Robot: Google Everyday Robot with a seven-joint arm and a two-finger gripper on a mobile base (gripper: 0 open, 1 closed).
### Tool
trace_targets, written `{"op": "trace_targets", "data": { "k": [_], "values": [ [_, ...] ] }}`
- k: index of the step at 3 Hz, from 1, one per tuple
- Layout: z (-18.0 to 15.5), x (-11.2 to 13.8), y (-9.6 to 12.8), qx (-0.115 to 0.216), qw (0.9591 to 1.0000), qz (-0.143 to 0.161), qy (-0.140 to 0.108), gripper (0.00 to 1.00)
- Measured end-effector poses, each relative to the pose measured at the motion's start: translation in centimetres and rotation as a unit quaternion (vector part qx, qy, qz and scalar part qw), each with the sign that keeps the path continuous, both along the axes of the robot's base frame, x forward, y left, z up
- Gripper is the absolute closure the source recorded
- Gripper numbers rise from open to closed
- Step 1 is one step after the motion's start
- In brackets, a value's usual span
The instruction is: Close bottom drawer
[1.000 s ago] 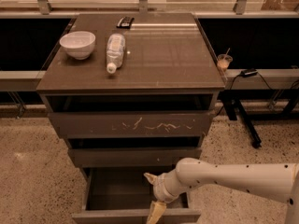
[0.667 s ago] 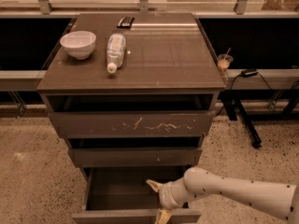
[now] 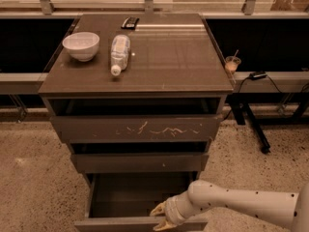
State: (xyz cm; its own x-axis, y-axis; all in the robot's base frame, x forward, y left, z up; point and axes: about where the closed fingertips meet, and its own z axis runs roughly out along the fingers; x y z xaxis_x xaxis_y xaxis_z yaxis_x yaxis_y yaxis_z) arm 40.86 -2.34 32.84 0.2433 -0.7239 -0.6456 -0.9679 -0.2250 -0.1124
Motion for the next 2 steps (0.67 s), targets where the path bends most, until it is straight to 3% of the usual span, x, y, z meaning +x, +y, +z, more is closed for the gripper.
{"op": "trace_targets", "data": {
  "k": [1, 2],
  "values": [
    [-0.3, -0.5, 0.1, 0.007, 1.0, -0.003, 0.005, 0.8],
    [-2.8, -1.0, 0.1, 0.028, 0.9993, 0.005, 0.026, 1.0]
  ]
}}
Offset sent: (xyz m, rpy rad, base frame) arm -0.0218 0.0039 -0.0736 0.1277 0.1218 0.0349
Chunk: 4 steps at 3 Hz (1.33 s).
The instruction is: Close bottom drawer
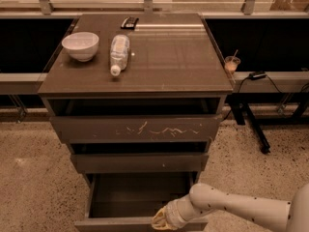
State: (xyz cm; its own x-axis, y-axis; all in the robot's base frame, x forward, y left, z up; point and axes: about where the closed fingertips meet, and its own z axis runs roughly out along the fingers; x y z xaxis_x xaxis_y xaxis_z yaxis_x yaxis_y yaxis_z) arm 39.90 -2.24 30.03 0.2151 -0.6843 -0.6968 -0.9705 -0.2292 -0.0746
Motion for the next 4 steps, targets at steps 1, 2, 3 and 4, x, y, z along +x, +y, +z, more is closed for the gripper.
{"op": "trace_targets", "data": {
  "k": [1, 2, 3, 4],
  "values": [
    [-3.7, -1.5, 0.9, -0.006, 0.9996, 0.015, 0.021, 1.0],
    [-6.3, -2.2, 1.9, -0.009, 0.9992, 0.017, 0.036, 1.0],
    [-8.5, -2.4, 2.1, -0.029, 0.9991, 0.007, 0.031, 0.76],
    [-9.6, -1.5, 2.0, -0.042, 0.999, -0.015, 0.005, 0.43]
  ]
}}
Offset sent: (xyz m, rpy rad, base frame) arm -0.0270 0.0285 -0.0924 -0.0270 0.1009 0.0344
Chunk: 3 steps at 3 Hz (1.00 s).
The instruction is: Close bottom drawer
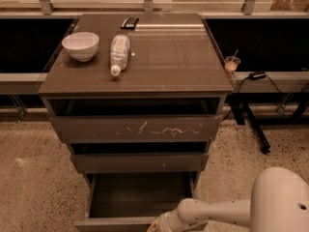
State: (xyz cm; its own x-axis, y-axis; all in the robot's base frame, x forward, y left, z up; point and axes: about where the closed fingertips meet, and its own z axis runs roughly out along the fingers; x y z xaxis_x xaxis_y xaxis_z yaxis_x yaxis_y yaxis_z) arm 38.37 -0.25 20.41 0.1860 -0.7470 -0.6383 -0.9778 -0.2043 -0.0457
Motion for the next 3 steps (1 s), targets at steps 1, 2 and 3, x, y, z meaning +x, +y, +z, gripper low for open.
{"op": "trace_targets", "data": {
  "k": [1, 2, 3],
  "values": [
    [-2.65, 0.03, -1.34, 0.024, 0.9993, -0.024, 0.014, 0.21],
    [-3.25, 0.16, -1.84, 0.025, 0.9995, -0.015, 0.015, 0.0],
    [-3.24, 0.17, -1.84, 0.025, 0.9995, -0.015, 0.015, 0.0]
  ]
}}
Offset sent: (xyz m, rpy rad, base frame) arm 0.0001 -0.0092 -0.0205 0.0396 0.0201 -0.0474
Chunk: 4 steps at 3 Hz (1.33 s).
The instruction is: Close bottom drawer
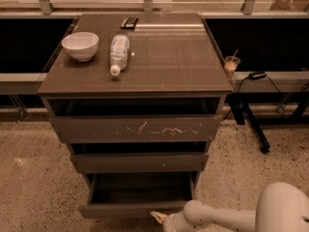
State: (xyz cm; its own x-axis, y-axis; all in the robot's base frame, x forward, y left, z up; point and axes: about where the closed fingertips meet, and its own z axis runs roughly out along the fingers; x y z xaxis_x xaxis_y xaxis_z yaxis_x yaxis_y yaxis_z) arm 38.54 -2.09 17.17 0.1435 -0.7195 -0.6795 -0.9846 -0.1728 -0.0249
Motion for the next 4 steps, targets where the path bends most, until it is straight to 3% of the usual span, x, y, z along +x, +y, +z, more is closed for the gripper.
{"op": "trace_targets", "data": {
  "k": [1, 2, 3, 4],
  "values": [
    [0.5, 1.4, 0.0, -0.023, 0.9995, -0.013, -0.017, 0.26],
    [1.3, 3.2, -2.1, -0.026, 0.9956, -0.074, -0.052, 0.5],
    [1.4, 5.4, -4.1, -0.024, 0.9882, -0.127, -0.083, 0.73],
    [1.1, 7.1, -5.8, -0.026, 0.9806, -0.167, -0.098, 0.96]
  ]
}}
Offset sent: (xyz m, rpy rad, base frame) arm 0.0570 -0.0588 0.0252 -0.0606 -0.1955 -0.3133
